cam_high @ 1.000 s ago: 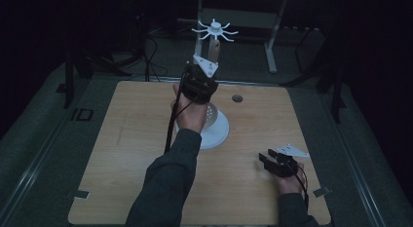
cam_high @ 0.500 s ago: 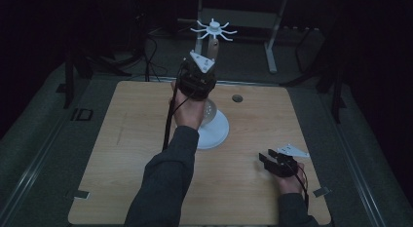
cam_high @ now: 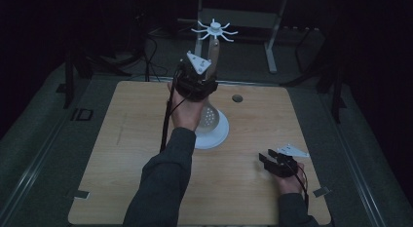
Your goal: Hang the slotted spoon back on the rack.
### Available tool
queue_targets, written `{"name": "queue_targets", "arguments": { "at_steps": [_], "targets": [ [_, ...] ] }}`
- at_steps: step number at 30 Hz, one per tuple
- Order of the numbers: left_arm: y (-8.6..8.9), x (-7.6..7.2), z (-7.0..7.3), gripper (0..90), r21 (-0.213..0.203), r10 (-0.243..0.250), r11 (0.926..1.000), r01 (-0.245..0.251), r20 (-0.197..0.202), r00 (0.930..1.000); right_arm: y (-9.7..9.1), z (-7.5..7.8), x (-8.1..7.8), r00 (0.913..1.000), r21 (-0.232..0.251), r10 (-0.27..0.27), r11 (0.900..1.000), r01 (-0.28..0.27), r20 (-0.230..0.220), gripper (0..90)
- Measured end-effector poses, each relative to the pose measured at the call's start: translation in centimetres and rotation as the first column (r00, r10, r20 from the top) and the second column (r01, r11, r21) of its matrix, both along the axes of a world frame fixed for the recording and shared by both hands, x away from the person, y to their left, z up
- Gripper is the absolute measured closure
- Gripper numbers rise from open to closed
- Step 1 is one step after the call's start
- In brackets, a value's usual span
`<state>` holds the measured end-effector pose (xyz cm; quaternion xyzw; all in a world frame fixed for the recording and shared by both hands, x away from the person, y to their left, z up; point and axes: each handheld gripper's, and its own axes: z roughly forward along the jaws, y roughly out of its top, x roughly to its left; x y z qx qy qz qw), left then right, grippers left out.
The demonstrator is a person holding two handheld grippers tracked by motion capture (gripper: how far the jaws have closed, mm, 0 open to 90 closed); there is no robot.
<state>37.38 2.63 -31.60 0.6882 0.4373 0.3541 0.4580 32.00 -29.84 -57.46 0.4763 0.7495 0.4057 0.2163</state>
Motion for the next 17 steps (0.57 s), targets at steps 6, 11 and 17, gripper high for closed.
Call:
{"name": "queue_targets", "arguments": {
  "at_steps": [6,11,17],
  "targets": [
    [0.0,-0.7,0.2,48.3,-0.003,-0.009,1.0000,0.009,0.010,0.9999,0.0,0.0,0.0,1.0000,-0.001,0.000,1.0000,0.000,-0.001,50.7],
    [0.1,-1.4,0.0,47.1,0.003,-0.021,0.9998,0.021,0.007,0.9998,0.0,0.0,0.0,1.0000,-0.001,-0.002,1.0000,0.002,-0.001,50.7],
    [0.4,-2.2,0.0,47.0,-0.005,-0.034,0.9994,0.034,0.008,0.9994,0.0,0.0,0.0,1.0000,-0.001,-0.001,1.0000,0.001,-0.004,50.2]
  ]
}}
